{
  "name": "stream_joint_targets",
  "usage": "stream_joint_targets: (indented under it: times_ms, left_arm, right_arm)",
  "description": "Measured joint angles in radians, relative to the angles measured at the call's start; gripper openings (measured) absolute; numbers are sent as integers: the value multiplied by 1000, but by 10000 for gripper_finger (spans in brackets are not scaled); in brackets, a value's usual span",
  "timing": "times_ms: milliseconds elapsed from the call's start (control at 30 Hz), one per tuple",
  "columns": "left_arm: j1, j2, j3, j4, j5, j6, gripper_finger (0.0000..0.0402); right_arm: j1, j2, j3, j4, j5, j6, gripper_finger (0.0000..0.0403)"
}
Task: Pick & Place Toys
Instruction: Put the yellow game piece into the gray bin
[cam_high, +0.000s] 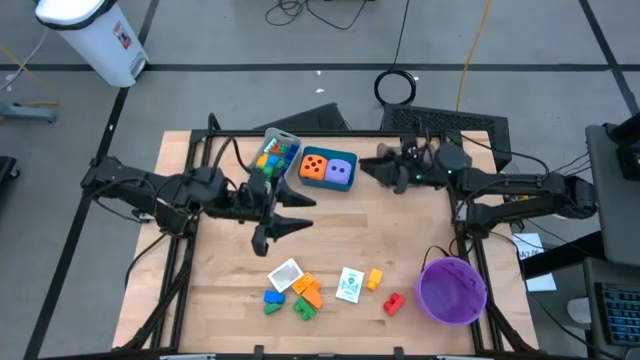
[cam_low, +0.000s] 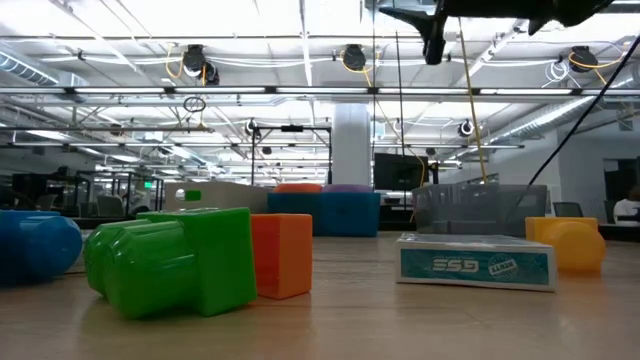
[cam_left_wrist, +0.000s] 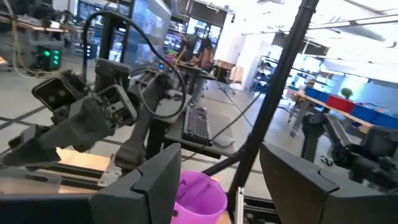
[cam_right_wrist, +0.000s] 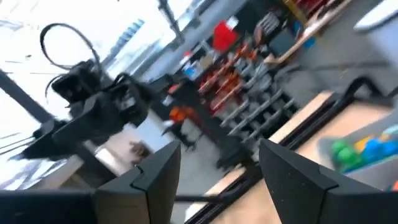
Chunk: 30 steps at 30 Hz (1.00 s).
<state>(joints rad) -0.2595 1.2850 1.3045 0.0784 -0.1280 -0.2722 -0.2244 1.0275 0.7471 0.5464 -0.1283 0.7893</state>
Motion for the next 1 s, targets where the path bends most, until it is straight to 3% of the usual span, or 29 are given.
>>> stream_joint_targets:
  times_ms: [200,567,667,900,1000]
  left_arm:
    - [-3,0,0,-1,52,5,227]
    - [1,-36,0,-69,129,5,228]
    - [0,-73,1,-107,128,0,227]
    - [0,-125,1,-215,128,-3,227]
    - [0,-133,1,-267,127,-37,227]
  right_arm:
    - [143,12,80,-163,0,11,210]
    - [428,192,434,-705,116,-366,210]
    - [481,256,482,-804,156,-585,210]
    - [566,394,486,-937,157,-1338,210]
    - [569,437,486,-1004,149,-1440,210]
